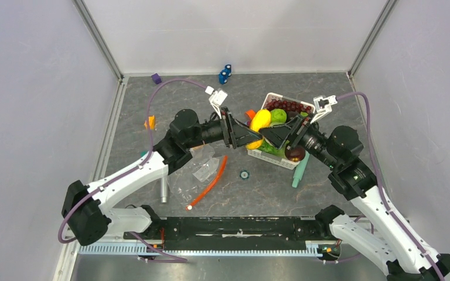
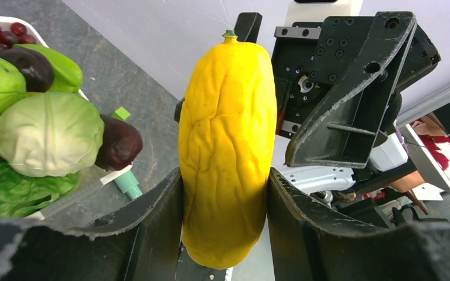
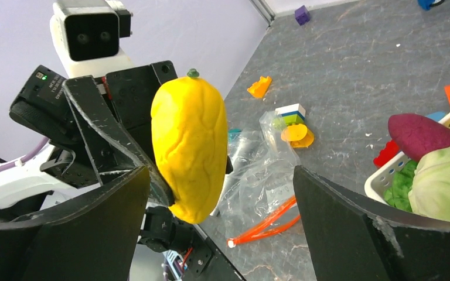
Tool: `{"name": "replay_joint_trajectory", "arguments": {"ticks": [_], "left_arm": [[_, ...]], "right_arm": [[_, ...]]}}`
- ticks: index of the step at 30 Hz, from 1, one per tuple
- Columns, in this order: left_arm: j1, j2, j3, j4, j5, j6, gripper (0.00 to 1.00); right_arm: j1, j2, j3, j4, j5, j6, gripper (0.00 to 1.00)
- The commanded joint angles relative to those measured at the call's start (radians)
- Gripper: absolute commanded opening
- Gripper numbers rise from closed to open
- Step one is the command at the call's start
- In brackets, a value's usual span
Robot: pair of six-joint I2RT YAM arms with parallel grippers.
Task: Open the zip-top bag and remove the fake food
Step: Pick up the fake fruit from the center of the board.
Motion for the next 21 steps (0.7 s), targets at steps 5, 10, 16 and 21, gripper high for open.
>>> {"name": "replay_joint_trajectory", "arguments": {"ticks": [5,10,16,21], "left_arm": [[-0.051,0.052,0.016,0.117,-0.021,-0.048,0.32],[-0.065,0.065,0.018,0.132,-0.025,-0.051,0.32],[-0.072,0.080,0.022,0.151,-0.024,-0.060,0.33],[-0.073,0.073,0.013,0.157,-0.023,-0.060,0.39]], "right_arm": [[-0.002,-0.024,-0.019,0.100,-0.025,0.003,0.87],[-0.002,-0.027,-0.030,0.129,-0.035,0.010,0.73],[-0.002,-0.031,-0.047,0.144,-0.043,0.014,0.56],[-0.002,-0.038,-0.064,0.162,-0.050,0.009,0.37]]}}
